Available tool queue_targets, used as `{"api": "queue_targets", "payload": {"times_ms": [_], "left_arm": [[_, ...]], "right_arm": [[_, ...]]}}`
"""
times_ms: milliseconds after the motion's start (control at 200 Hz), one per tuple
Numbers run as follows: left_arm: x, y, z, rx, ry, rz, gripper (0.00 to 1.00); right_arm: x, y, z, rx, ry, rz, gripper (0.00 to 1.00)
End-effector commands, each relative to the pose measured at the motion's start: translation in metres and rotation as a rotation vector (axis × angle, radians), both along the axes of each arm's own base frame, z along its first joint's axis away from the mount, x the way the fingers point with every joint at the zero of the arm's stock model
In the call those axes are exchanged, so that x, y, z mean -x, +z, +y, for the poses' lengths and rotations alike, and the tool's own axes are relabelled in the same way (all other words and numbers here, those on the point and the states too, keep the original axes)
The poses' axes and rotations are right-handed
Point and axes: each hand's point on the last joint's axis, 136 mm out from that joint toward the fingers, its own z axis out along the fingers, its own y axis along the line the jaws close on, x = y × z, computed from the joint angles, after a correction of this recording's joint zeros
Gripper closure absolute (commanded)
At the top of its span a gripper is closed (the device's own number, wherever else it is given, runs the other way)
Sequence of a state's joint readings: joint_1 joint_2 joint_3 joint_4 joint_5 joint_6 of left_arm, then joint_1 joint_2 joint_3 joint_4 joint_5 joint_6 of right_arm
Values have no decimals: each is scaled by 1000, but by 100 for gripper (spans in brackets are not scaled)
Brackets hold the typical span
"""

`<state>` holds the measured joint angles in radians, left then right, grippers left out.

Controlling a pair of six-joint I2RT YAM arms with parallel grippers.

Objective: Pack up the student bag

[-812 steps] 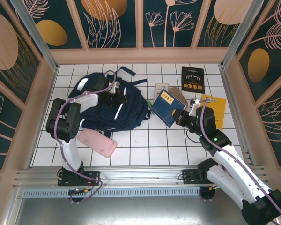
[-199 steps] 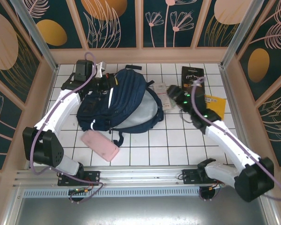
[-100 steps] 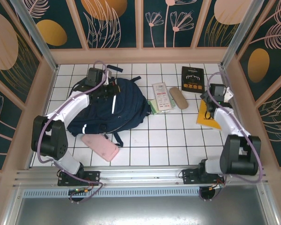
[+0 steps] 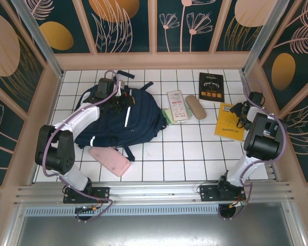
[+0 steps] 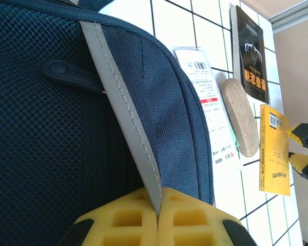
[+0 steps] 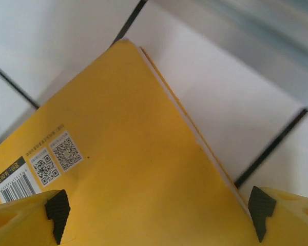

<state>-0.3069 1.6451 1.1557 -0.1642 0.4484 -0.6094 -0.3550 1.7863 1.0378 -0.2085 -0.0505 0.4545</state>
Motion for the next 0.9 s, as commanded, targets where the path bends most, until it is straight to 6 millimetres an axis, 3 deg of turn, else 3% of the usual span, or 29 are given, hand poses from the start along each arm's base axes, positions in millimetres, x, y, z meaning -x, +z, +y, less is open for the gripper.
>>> {"api": "queue_targets", "payload": {"times_ms": [0,115,310,450,591,896], "left_arm": [[-3,16,-13,61,-36,-50,96],[-4,12,-10,47,-26,-45,90],[-5,5,-12,40,-33,-33,89],[-5,1,-13,35,-34,-25,89],[-5,-3,-13,27,-35,-19,89],[-4,-9,-15,14,-40,-10,90]], "right_arm": [[-28,12,28,-120,142,-117,13],[-30,18,47,-134,185,-151,19],[-25,34,76,-218,210,-248,29],[-20,34,93,-297,234,-281,33],[-12,34,100,-313,243,-294,36],[-7,57,115,-441,235,-412,47]]}}
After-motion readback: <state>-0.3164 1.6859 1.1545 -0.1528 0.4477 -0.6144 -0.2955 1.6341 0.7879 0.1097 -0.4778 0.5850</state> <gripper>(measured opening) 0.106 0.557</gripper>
